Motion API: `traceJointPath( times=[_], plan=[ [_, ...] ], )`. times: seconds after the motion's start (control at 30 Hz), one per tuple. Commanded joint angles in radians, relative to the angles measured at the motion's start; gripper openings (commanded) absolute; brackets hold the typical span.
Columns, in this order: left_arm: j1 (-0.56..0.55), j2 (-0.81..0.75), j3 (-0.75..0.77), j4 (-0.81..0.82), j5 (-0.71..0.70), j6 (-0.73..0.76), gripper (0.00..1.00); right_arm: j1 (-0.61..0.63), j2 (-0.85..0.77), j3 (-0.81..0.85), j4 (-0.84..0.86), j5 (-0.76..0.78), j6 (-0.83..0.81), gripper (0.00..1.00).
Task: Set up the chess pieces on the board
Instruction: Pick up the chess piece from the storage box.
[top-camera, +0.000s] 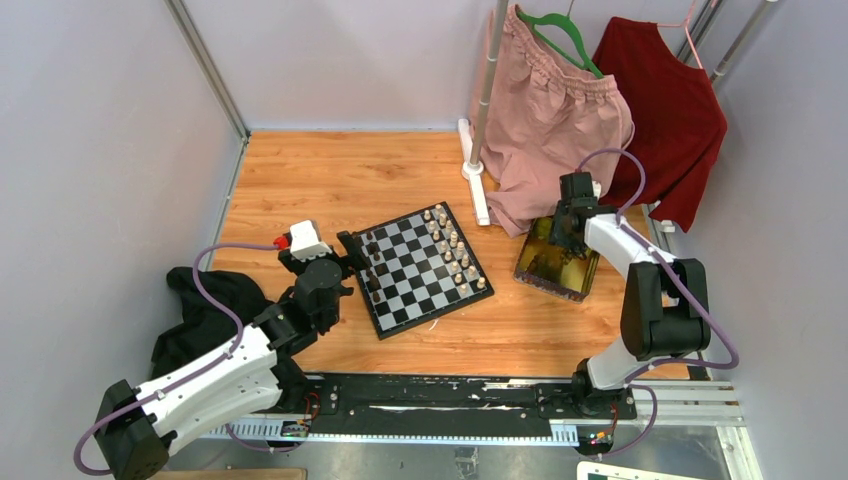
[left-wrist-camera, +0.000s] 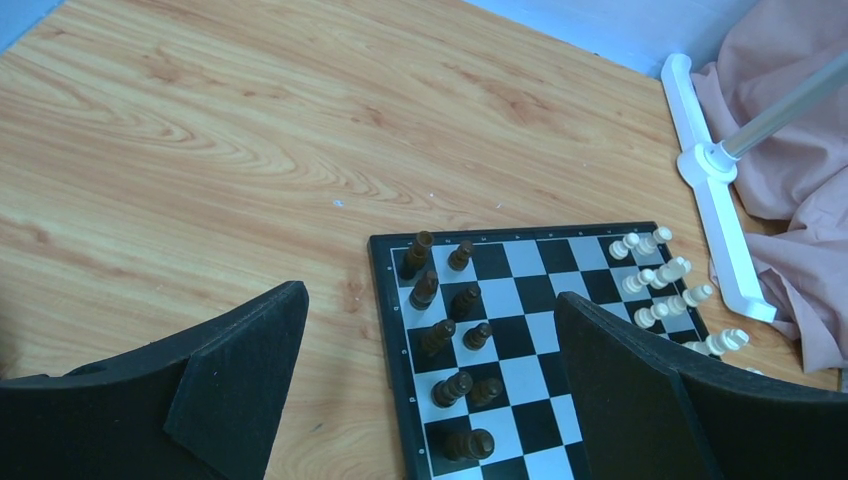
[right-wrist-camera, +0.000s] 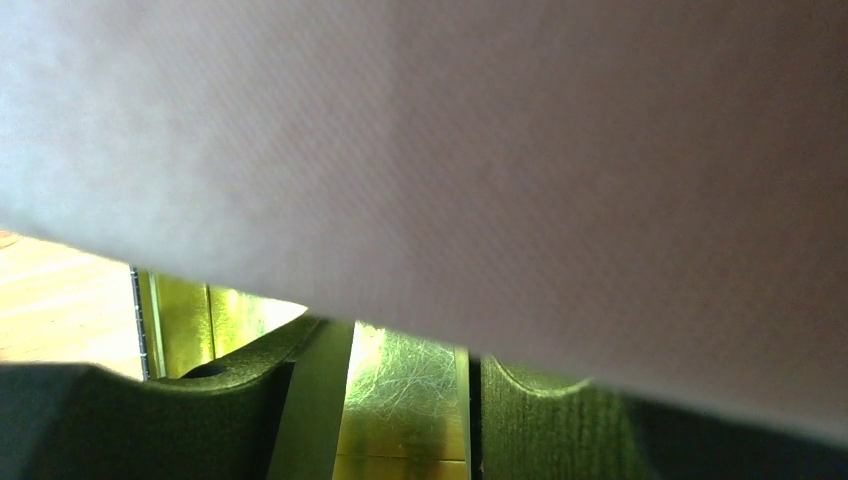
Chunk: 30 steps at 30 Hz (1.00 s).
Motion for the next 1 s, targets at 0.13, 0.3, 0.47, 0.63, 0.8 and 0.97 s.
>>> traceJointPath(
  times=[0.13,0.3,0.47,0.63,0.8,0.97],
  plan=[
    [-0.001,-0.015,0.0,0.039,-0.011,-0.011,1.0,-0.031,-0.007,-0.021,0.002,0.021,0.021,0.45],
    [-0.001,-0.014,-0.003,0.04,-0.013,-0.012,1.0,-0.041,0.011,-0.019,0.015,0.013,0.021,0.44],
    [-0.001,-0.013,-0.009,0.047,-0.014,-0.013,1.0,-0.048,0.034,-0.017,0.029,-0.005,0.021,0.44],
    [-0.001,-0.011,-0.014,0.048,-0.017,-0.014,1.0,-0.051,0.061,-0.015,0.038,-0.016,0.024,0.42],
    [-0.001,-0.009,-0.02,0.054,-0.019,-0.013,1.0,-0.054,0.076,-0.016,0.047,-0.02,0.027,0.37],
    [-0.001,-0.009,-0.026,0.059,-0.022,-0.015,1.0,-0.057,0.09,-0.016,0.052,-0.028,0.029,0.24]
  ],
)
